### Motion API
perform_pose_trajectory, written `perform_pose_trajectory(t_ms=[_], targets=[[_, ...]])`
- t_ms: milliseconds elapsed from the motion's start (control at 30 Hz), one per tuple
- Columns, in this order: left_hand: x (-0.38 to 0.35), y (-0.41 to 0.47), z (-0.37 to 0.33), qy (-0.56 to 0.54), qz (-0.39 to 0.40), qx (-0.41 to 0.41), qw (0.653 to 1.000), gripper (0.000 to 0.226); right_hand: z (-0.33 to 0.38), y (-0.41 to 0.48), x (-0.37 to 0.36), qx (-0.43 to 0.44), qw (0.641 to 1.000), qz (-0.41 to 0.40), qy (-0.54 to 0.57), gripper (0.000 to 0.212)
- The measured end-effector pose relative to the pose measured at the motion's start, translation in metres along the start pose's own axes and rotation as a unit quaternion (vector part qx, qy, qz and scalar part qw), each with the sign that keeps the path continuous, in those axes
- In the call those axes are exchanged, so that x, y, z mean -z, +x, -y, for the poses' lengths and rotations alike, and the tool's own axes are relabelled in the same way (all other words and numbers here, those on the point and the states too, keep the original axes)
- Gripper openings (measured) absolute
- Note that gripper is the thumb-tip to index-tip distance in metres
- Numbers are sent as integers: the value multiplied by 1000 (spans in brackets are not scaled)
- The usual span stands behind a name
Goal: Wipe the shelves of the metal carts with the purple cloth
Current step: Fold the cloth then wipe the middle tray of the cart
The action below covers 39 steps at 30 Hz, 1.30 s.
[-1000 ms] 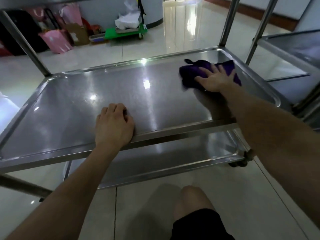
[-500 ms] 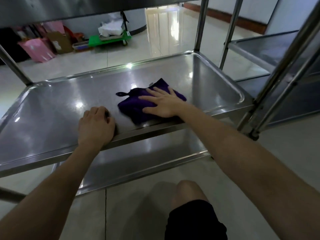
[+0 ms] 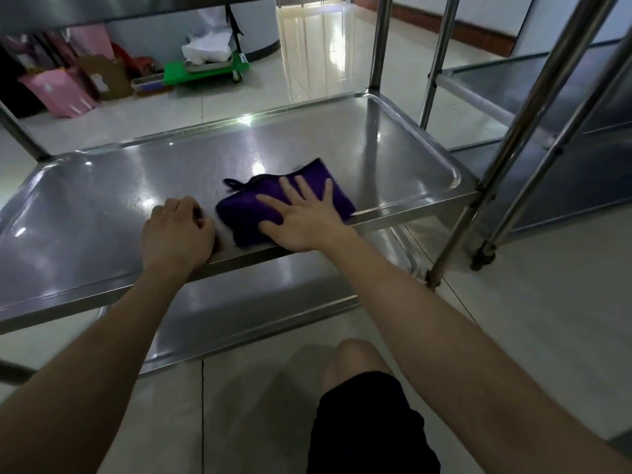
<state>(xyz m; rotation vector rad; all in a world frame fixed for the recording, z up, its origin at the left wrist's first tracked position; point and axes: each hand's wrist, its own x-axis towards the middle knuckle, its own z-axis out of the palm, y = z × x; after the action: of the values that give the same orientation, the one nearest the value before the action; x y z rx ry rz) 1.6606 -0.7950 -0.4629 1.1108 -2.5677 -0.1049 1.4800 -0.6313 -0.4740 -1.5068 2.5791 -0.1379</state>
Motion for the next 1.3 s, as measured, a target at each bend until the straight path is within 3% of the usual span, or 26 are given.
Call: perform_pose_trajectory(t_ms=[167, 367, 467, 600, 733, 833, 933, 1000, 1100, 1200, 1300], targets=[[-1, 2, 7, 4, 6, -4, 1000, 28, -43, -25, 12, 24, 1000, -7, 15, 70], [-2, 2, 8, 4, 3, -7, 1000, 21, -195, -42, 37, -169, 985, -3, 25, 87], [-7, 3, 10, 2, -1, -16, 1000, 18, -222, -9, 47, -208, 978, 13, 24, 99], [-14, 6, 11, -3, -20, -19, 1000, 18, -187, 60, 55, -197, 980, 2, 19, 98], [-16, 6, 12, -5, -42, -9, 999, 22, -90, 101, 46, -101, 995, 17, 13, 91], [-17, 7, 16, -18, -45, -16, 999, 21, -28, 85, 24, -10, 1000, 9, 11, 81], [-18, 6, 17, -21, -47, -15, 999, 21, -14, 33, 6, 55, 998, -10, 22, 76], [-16, 4, 13, -24, -51, -6, 998, 25, -13, -6, -1, 66, 997, -20, 37, 83], [-11, -2, 6, -90, -85, 23, 992, 36, -7, -39, 1, 67, 997, -4, 25, 116], [-2, -16, 8, -142, -164, -76, 973, 38, -6, -43, 8, 88, 994, 8, -61, 134], [-5, -39, 11, -129, -165, -289, 934, 57, -11, -42, 7, 92, 992, -8, -85, 123]])
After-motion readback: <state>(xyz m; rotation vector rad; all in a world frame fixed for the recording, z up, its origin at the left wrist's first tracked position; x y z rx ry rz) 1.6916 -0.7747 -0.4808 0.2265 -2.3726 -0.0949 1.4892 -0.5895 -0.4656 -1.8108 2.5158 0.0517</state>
